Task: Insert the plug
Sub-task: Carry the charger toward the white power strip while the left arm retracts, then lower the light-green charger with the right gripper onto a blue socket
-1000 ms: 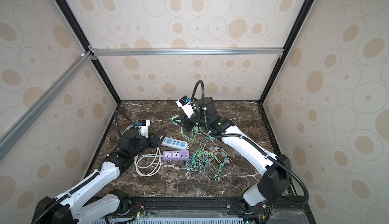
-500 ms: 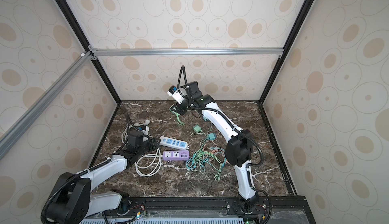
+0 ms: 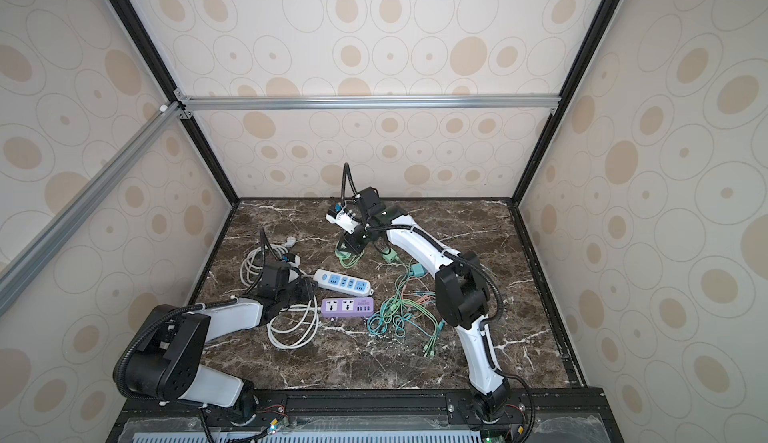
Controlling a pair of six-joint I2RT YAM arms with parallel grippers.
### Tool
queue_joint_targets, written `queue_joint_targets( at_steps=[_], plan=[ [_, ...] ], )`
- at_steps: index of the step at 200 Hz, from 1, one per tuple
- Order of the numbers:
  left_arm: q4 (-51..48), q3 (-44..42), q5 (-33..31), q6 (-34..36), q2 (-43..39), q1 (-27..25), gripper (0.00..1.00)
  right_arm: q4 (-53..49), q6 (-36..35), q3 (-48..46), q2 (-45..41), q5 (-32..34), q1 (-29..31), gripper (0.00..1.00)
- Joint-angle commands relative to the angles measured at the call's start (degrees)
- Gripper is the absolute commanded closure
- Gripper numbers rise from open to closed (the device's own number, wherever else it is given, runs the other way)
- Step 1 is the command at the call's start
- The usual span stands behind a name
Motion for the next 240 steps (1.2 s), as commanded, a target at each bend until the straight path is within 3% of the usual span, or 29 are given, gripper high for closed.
queue_joint_targets(
  at_steps=[1, 75, 164, 240],
  plan=[
    [2.1, 1.7, 0.5, 0.9, 0.3, 0.6, 0.58, 1.7, -1.3, -0.5, 0.6, -2.7, 1.1, 1.0],
    [3.3, 3.3, 2.9, 0.3, 2.7, 1.7, 0.57, 2.6, -0.7, -0.9, 3.7, -5.3, 2.8, 1.0],
    [4.1, 3.7, 5.6, -0.6, 3.5, 3.2, 0.65, -1.4, -3.0, 0.8, 6.1, -1.1, 4.4, 1.0],
    [4.8, 3.2, 7.4, -0.8, 3.5, 3.8, 0.66, -5.0, -5.1, 1.7, 7.1, 1.2, 5.1, 1.0]
  ],
)
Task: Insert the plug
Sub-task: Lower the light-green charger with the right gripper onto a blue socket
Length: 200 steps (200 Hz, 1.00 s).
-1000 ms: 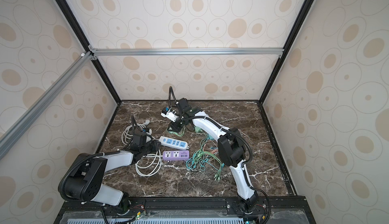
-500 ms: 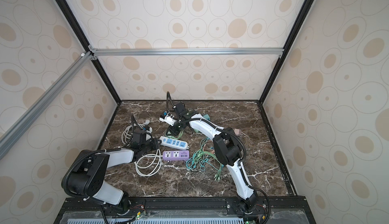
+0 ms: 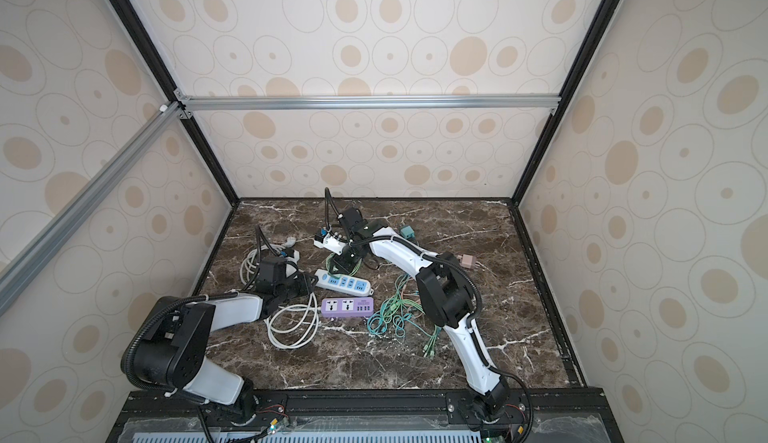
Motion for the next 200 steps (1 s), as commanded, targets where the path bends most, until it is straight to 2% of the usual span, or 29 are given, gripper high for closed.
queue_joint_targets(
  at_steps=[1, 200],
  plan=[
    [1.3, 1.2, 1.1, -0.3, 0.4, 0.7, 0.66, -2.3, -2.2, 1.3, 1.0, 0.6, 0.9, 1.0],
    [1.8, -0.2, 3.2, -0.3, 0.0, 1.4, 0.67, -3.5, -5.2, 3.8, 4.1, 3.8, 2.6, 1.0]
  ],
)
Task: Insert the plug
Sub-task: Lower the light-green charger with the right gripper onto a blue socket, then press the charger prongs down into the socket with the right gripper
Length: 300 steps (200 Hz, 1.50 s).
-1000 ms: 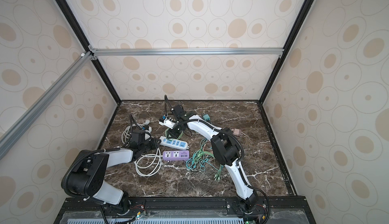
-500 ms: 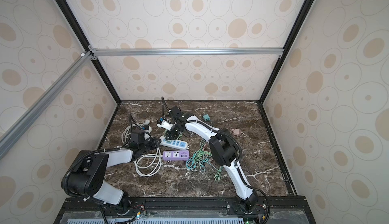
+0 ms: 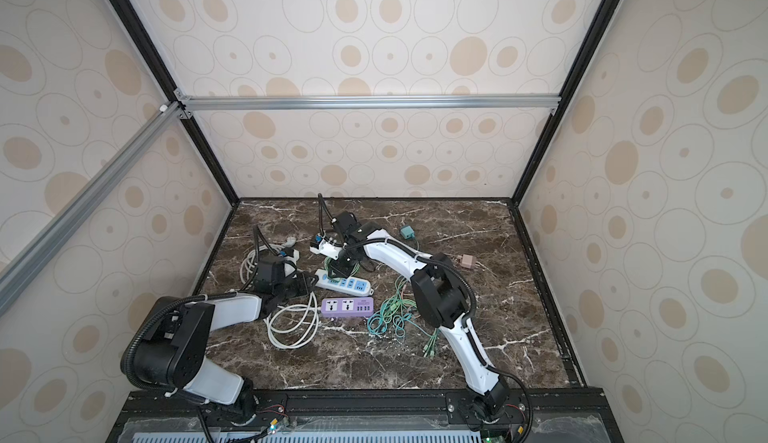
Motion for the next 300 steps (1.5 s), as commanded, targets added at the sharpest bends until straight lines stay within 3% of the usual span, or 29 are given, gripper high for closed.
queue_joint_targets(
  at_steps=[1, 166, 300],
  plan=[
    [1.2, -0.2, 0.7, -0.3, 0.0, 0.6, 0.67, -1.5, -2.3, 1.5, 1.7, 0.5, 0.8, 1.0],
    [1.9, -1.3, 1.9, -0.8, -0.4, 1.2, 0.7, -6.5, -8.4, 6.6, 4.6, 10.9, 3.5, 1.0],
    [2.9, -1.5, 3.0, -1.2, 0.5, 1.6, 0.7, -7.9, -8.7, 8.2, 6.9, 14.1, 4.5, 1.0]
  ],
)
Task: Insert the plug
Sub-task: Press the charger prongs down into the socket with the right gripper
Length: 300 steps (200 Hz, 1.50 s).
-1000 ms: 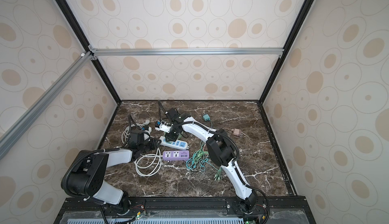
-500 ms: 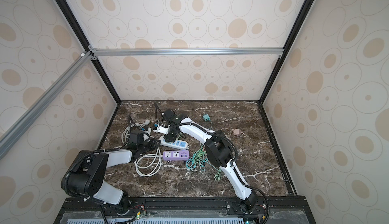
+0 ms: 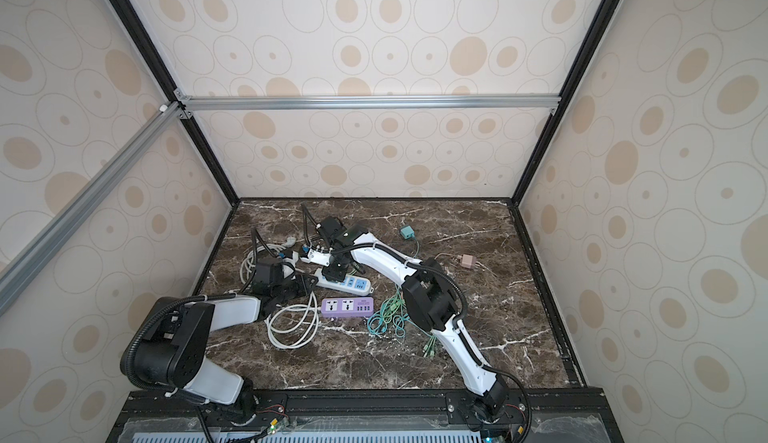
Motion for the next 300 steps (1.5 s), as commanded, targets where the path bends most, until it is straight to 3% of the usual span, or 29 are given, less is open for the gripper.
queue_joint_targets(
  at_steps=[1, 175, 300],
  plan=[
    [1.3, -0.3, 0.5, -0.4, 0.5, 0.7, 0.7, -1.8, -1.6, 0.2, 2.9, 2.4, 0.4, 1.0],
    [2.2, 0.0, 1.6, -1.1, 2.1, 1.3, 0.7, -1.7, -1.7, -2.2, 4.2, 5.3, 0.5, 1.0],
    [0.8, -0.1, 1.6, -1.9, -1.3, 1.7, 0.69, 0.3, -0.2, -5.8, 4.1, 8.3, 0.6, 1.0]
  ],
)
